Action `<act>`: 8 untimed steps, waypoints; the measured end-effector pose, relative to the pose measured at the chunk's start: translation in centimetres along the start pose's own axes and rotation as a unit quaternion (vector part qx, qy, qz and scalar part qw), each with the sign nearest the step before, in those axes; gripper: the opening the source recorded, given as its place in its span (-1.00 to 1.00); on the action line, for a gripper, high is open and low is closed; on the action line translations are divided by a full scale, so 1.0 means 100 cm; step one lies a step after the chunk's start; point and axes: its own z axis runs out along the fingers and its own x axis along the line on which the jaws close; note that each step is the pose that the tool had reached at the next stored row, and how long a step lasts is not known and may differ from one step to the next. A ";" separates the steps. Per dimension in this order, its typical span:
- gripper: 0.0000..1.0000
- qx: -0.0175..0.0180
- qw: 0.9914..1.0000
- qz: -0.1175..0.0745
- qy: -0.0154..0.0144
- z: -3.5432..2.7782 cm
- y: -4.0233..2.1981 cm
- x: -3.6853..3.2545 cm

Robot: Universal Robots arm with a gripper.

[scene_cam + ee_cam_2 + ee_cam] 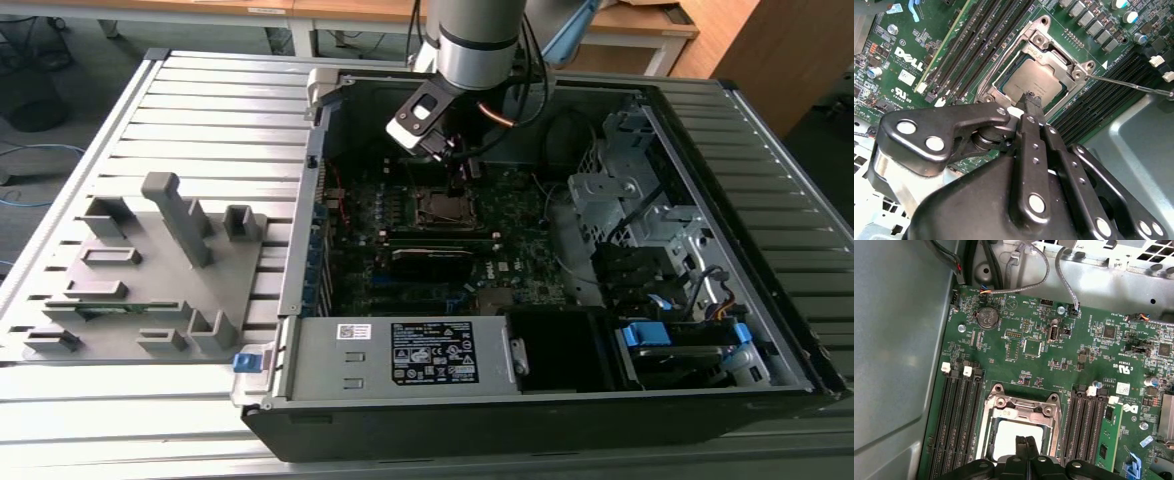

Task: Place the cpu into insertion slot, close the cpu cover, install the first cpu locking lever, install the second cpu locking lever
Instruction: 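Close the cpu cover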

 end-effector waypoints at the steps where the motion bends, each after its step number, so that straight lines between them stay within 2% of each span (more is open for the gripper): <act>1: -0.79 0.000 1.000 0.000 0.000 0.0000 0.0000 0.0000; 8: -0.79 0.000 1.000 0.000 0.000 0.0000 0.0000 0.0000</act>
